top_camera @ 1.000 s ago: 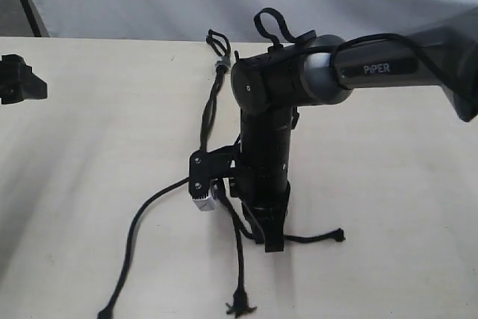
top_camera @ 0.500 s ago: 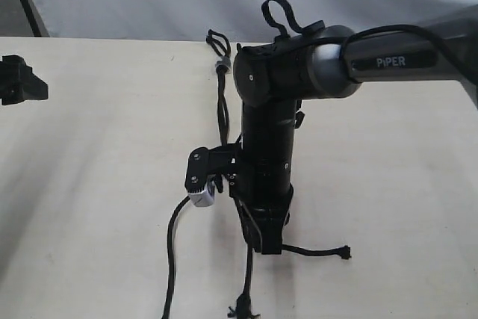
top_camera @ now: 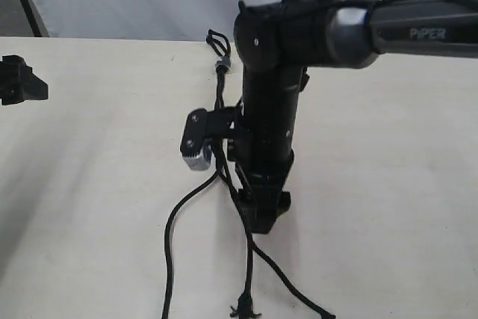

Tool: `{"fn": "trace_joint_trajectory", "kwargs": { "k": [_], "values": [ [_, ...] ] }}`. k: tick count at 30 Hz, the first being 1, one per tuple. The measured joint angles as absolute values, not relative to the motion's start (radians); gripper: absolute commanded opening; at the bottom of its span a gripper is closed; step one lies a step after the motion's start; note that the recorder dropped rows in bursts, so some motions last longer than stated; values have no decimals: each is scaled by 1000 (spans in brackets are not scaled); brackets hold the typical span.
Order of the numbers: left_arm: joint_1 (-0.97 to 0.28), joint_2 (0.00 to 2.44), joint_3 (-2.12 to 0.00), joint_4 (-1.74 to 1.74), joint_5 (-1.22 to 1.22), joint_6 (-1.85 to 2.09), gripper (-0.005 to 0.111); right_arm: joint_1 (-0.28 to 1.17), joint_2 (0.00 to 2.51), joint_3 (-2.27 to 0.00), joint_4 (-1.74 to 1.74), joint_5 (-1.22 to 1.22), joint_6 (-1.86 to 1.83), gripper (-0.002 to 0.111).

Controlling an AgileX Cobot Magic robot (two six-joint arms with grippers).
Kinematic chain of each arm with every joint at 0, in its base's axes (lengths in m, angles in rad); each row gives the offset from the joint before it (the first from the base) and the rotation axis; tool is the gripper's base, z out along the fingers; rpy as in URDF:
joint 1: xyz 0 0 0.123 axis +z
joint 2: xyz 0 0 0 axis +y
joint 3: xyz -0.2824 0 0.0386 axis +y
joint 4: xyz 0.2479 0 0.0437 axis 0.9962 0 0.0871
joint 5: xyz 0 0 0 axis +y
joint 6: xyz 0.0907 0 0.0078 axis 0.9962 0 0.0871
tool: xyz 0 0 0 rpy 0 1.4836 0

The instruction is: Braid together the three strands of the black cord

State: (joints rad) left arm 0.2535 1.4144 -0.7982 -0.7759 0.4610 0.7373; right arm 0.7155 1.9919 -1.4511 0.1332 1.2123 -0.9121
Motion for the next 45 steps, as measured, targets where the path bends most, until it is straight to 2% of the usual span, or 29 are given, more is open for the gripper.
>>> {"fn": "trace_joint_trajectory", "kwargs": {
  "k": [5,14,22,28,45],
  "values": [
    [253,1414,-798,-776,461,737,80,737,1920,-1459,131,1213,-891,68],
    [253,1414,-798,-776,461,737,80,900,1919,-1299,80,1181,-948,68],
    [253,1414,-798,-776,461,737,80,1017,1921,-1162,-32,1003,-948,68],
    [253,1414,-798,-776,461,737,80,1028,1921,-1063,-110,827,-945,68],
    [253,1414,-798,-778,462,737,80,1164,1903,-1087,-100,758,-921,68]
  ]
}}
